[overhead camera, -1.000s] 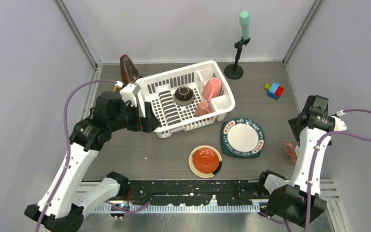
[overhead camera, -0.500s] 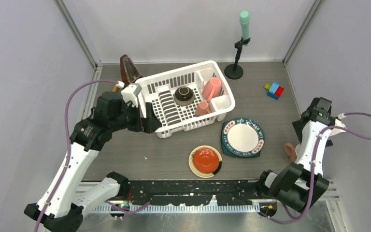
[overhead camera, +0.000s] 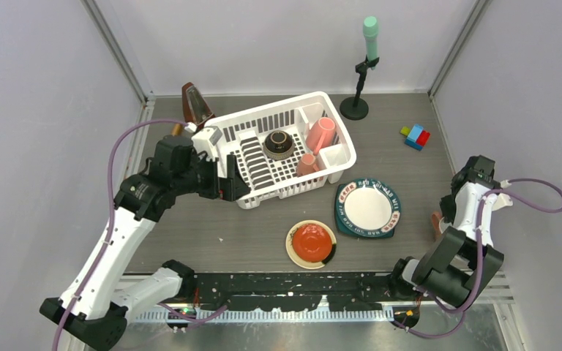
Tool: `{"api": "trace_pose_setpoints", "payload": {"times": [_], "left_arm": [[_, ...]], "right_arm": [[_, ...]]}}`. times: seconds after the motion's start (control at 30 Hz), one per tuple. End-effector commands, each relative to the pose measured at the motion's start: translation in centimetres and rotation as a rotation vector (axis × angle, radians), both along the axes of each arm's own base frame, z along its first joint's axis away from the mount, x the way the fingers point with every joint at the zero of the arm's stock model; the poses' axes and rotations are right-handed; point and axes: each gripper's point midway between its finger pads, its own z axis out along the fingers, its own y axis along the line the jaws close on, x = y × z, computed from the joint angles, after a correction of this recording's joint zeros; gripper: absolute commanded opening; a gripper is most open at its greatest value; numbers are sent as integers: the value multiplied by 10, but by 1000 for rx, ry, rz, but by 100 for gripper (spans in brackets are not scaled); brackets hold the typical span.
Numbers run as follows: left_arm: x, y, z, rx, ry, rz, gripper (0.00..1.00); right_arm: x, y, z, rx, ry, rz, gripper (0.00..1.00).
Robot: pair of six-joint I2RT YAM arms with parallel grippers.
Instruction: Load the mixed dishes into the dish rack
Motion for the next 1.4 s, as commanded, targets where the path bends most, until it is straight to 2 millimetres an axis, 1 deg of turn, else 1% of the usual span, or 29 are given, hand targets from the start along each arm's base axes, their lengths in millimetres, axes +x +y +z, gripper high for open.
{"api": "trace_pose_setpoints", "payload": {"times": [0.0,0.07,0.13,0.2,0.23,0.27,0.3,0.33,0.37,0.4,0.43,0.47,0.5,0.53,0.57,0.6,0.63,0.67,0.7,0.87,0.9,0.97,1.0,1.03,1.07,1.17,1.27,1.3,1.37], "left_arm": [[3,-7,15,-33,-48,-29,100],[3,-7,15,-32,-46,-30,100],[4,-8,14,-33,-43,-29,100],[5,-10,14,-38,-36,-34,100],[5,-11,15,-44,-34,-36,100],[6,-13,16,-49,-28,-38,100],[6,-15,16,-58,-24,-43,100],[6,-18,17,-71,-18,-49,100],[7,-21,17,-81,-11,-53,100],[8,-23,18,-94,-4,-58,100],[8,-26,18,-105,4,-62,100],[9,-29,19,-118,11,-65,100],[10,-32,20,-135,18,-64,100],[11,-34,20,-145,26,-66,100],[13,-38,22,-168,30,-64,100],[13,-42,24,-192,36,-70,100],[15,-45,25,-212,41,-67,100],[17,-49,27,-234,48,-70,100],[19,-52,29,-253,55,-68,100],[30,-68,44,-350,77,-64,100],[33,-71,47,-371,79,-63,100],[39,-78,53,-427,94,-60,100],[41,-82,58,-462,98,-65,100],[43,-88,62,-499,108,-78,100],[45,-93,69,-538,104,-99,100],[49,-106,87,-644,109,-157,100],[55,-126,97,-829,349,-157,96],[58,-133,97,-904,428,-161,93],[61,-141,113,-1055,480,-183,90]], "right_arm": [[7,-10,13,-53,-43,-12,4],[4,-16,29,-103,-55,-25,1],[5,-22,53,-155,-89,-30,0],[11,-24,90,-208,-160,-22,0],[15,-23,100,-211,-186,-4,0],[21,-21,119,-230,-240,13,0],[29,-14,127,-208,-286,49,0],[38,-10,146,-216,-343,81,0],[48,2,153,-183,-395,131,0],[56,7,170,-187,-451,166,0],[68,24,177,-141,-506,235,0],[78,31,190,-134,-554,277,0],[91,55,196,-57,-612,370,0],[103,67,206,-24,-670,423,0],[114,96,216,69,-748,528,0],[127,108,228,105,-834,568,0],[132,137,240,187,-904,666,0],[141,147,255,198,-978,706,0],[141,168,264,236,-1009,778,0],[143,214,311,224,-1099,992,0],[143,225,316,244,-1115,1028,0],[144,250,339,312,-1224,1115,0],[140,268,339,383,-1246,1173,0],[142,275,350,407,-1303,1196,0],[139,286,348,449,-1304,1228,1],[144,303,345,472,-1304,1287,0],[129,342,347,503,-1381,1491,0],[132,344,346,434,-1432,1521,0],[134,351,341,353,-1466,1547,0]]}}
